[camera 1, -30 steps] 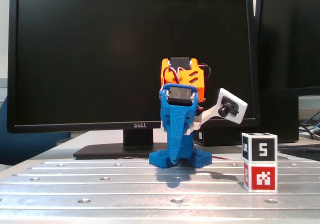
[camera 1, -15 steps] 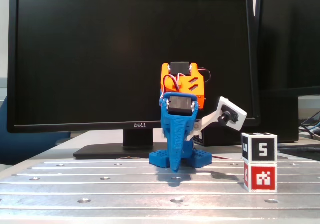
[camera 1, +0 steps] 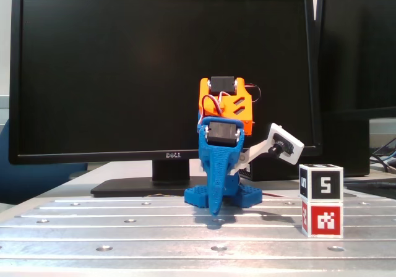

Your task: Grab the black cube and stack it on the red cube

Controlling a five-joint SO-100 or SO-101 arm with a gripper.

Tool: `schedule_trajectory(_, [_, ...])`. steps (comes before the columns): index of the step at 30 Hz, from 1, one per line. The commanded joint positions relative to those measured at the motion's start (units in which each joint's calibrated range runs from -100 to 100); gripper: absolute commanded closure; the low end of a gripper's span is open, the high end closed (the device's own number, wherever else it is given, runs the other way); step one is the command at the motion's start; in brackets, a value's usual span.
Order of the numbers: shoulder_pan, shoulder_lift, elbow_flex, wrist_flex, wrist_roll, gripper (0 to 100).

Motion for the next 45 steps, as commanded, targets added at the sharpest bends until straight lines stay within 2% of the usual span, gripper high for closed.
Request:
schedule_trajectory(1, [0.19,0.24,0.09,1.01,0.03,99])
schedule_trajectory(3, [0.19,0.24,0.09,0.58,-0.55,99])
schedule_trajectory(8, [0.27,0.24,0.0,-0.45,-8.65,99])
schedule_trajectory(16, [1.52,0.24,0.0,-0.11,-8.39,99])
schedule_trajectory(20, [1.3,0.24,0.09,0.07,-5.7,99])
schedule_trajectory(45, [1.82,0.24,0.09,0.15,-5.49,99])
